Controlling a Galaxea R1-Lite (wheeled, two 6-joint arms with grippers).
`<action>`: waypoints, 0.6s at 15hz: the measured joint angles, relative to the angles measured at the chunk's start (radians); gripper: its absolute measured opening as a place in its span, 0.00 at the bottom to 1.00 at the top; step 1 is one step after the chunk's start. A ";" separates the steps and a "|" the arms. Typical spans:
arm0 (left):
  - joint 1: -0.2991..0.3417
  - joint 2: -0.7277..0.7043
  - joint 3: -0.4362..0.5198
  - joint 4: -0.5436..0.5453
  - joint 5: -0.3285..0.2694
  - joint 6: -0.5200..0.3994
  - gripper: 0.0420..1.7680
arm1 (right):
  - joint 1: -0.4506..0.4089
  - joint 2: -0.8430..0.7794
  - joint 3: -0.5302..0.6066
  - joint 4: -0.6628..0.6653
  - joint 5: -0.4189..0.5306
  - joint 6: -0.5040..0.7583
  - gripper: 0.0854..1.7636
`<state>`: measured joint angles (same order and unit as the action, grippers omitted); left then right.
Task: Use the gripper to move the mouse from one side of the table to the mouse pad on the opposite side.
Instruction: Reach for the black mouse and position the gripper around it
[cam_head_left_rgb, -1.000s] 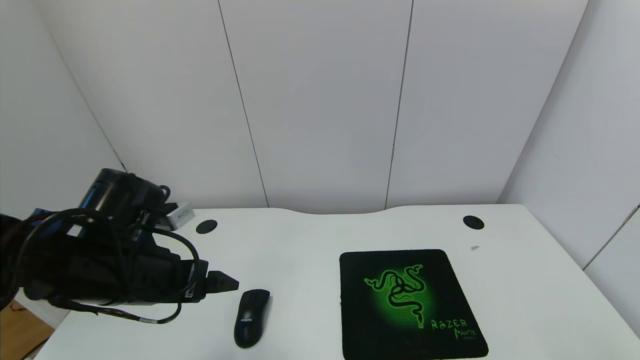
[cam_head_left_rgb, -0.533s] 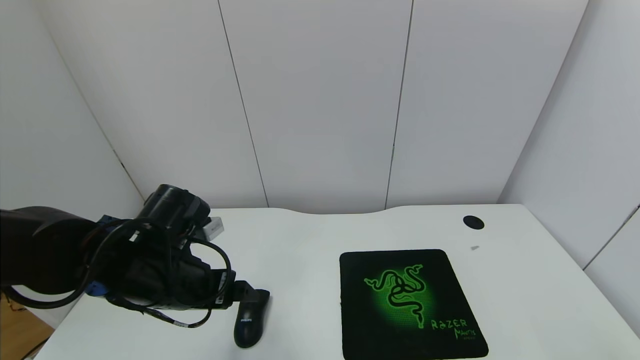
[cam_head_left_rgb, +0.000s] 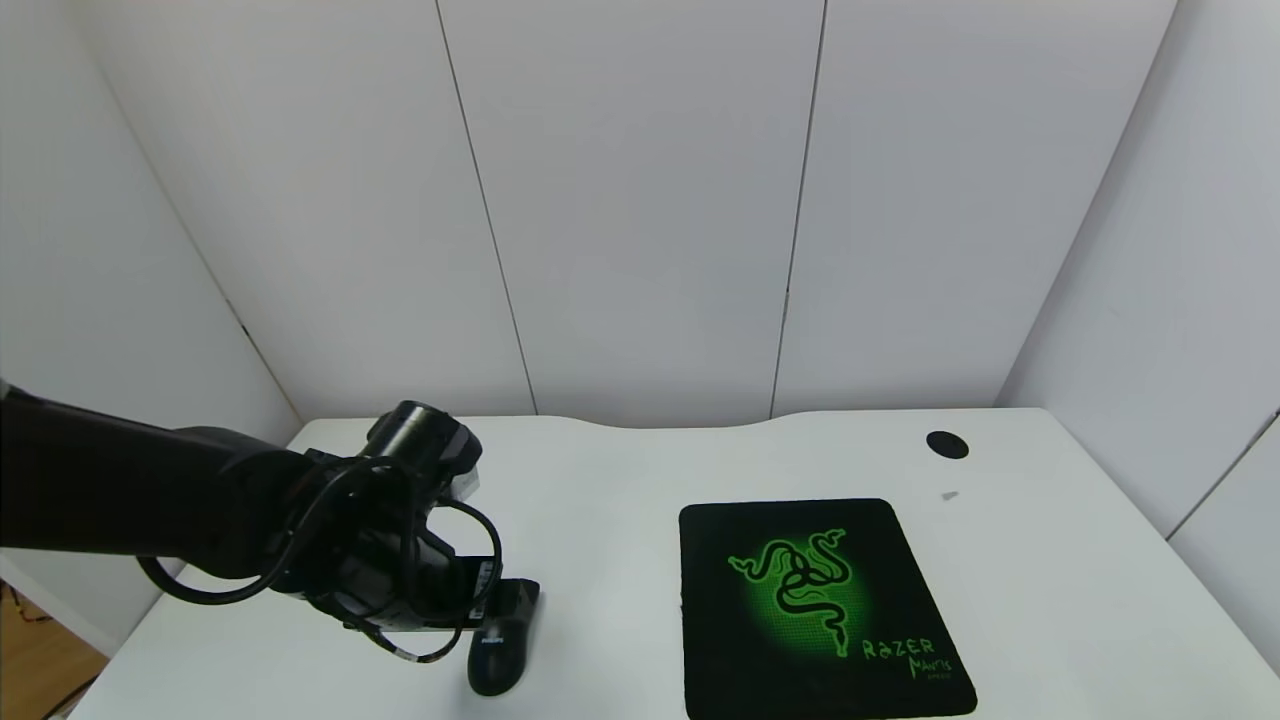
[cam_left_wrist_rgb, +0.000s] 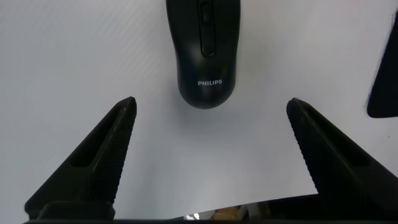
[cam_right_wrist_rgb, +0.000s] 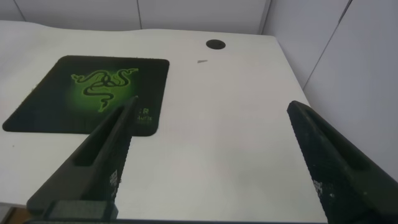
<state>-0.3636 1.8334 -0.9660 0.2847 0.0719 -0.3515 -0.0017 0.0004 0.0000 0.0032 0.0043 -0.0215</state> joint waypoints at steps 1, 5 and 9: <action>-0.006 0.019 -0.009 0.001 0.011 -0.021 0.97 | 0.000 0.000 0.000 0.000 0.000 0.000 0.97; -0.015 0.089 -0.035 0.003 0.028 -0.036 0.97 | 0.000 0.000 0.000 0.000 0.000 0.000 0.97; -0.015 0.139 -0.047 0.000 0.049 -0.041 0.97 | 0.000 0.000 0.000 0.000 0.000 0.000 0.97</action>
<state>-0.3789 1.9728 -1.0132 0.2851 0.1209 -0.3921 -0.0017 0.0004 0.0000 0.0028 0.0043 -0.0215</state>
